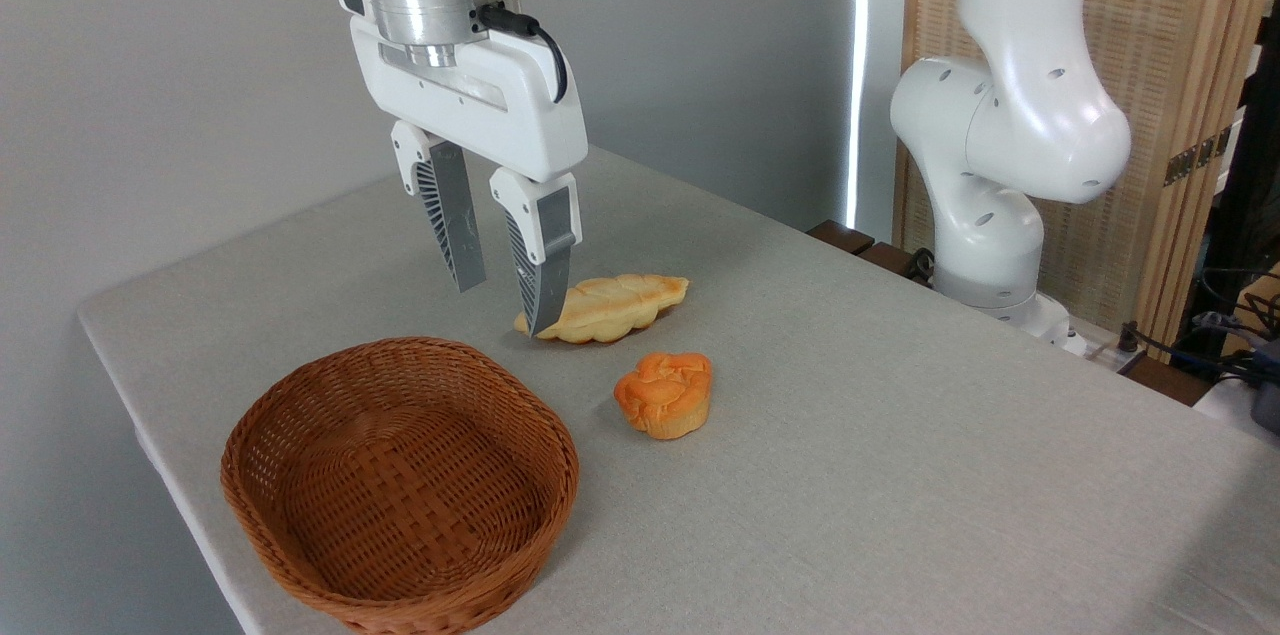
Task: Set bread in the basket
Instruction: 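Move the open gripper toward the round orange bun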
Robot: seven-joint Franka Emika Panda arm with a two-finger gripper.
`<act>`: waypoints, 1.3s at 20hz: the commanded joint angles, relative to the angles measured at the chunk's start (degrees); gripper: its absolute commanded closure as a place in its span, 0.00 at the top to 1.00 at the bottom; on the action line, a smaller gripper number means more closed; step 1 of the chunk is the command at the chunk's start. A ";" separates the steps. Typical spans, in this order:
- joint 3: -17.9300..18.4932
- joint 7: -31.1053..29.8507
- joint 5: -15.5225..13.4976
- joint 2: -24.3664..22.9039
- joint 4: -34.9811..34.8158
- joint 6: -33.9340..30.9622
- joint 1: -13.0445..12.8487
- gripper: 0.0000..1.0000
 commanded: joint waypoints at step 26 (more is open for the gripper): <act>-0.56 4.83 0.18 -10.51 -16.74 7.20 -0.28 1.00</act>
